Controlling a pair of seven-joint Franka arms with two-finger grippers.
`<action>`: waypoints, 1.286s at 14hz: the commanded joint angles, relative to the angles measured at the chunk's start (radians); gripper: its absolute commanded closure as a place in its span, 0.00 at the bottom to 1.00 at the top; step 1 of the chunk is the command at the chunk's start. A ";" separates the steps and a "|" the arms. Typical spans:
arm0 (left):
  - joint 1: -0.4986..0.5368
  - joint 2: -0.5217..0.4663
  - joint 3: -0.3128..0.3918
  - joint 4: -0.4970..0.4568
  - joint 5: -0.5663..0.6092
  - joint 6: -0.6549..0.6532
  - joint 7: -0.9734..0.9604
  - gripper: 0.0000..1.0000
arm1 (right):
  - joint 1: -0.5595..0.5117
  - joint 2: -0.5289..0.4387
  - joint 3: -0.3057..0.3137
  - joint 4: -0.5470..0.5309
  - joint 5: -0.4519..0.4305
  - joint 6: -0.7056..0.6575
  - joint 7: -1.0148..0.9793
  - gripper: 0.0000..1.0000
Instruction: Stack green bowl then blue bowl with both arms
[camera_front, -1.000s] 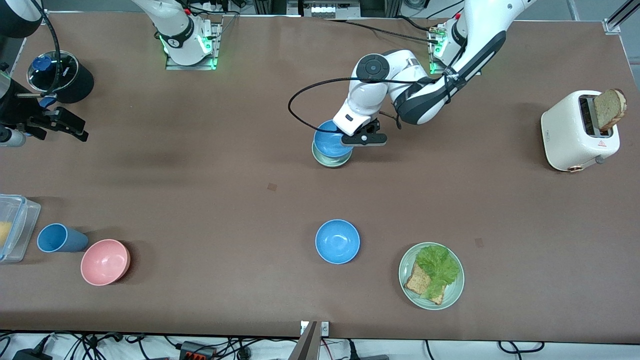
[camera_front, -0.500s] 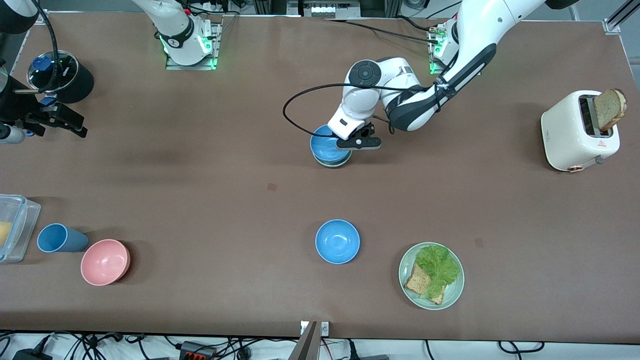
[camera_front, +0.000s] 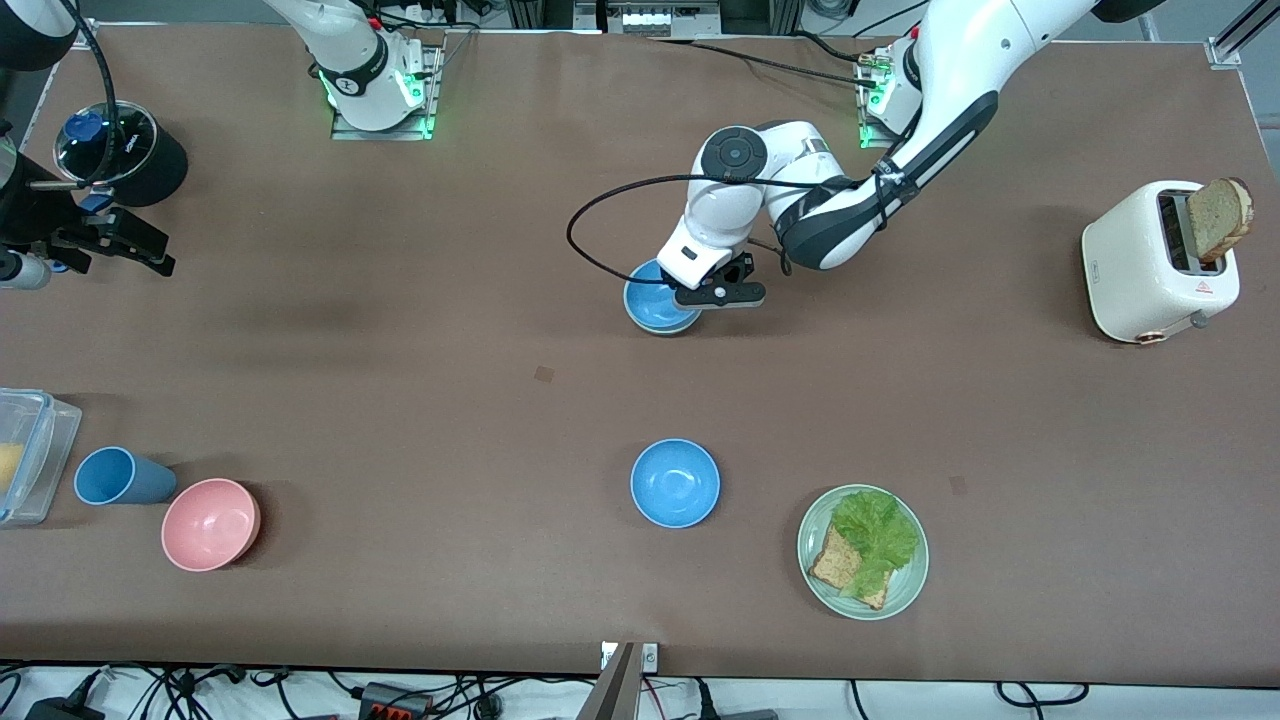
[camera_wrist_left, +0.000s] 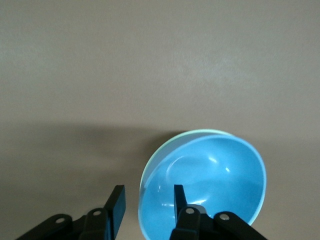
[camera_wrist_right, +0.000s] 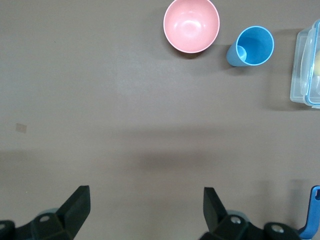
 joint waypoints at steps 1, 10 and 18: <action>0.024 -0.001 -0.011 0.029 0.024 -0.021 -0.018 0.53 | -0.020 -0.007 0.012 0.010 0.003 -0.020 -0.007 0.00; 0.343 0.002 -0.231 0.082 0.024 -0.127 0.169 0.37 | -0.018 -0.019 0.007 0.001 0.003 -0.035 -0.007 0.00; 0.576 0.001 -0.364 0.116 -0.036 -0.266 0.527 0.24 | -0.015 -0.019 0.007 -0.007 0.001 -0.026 -0.007 0.00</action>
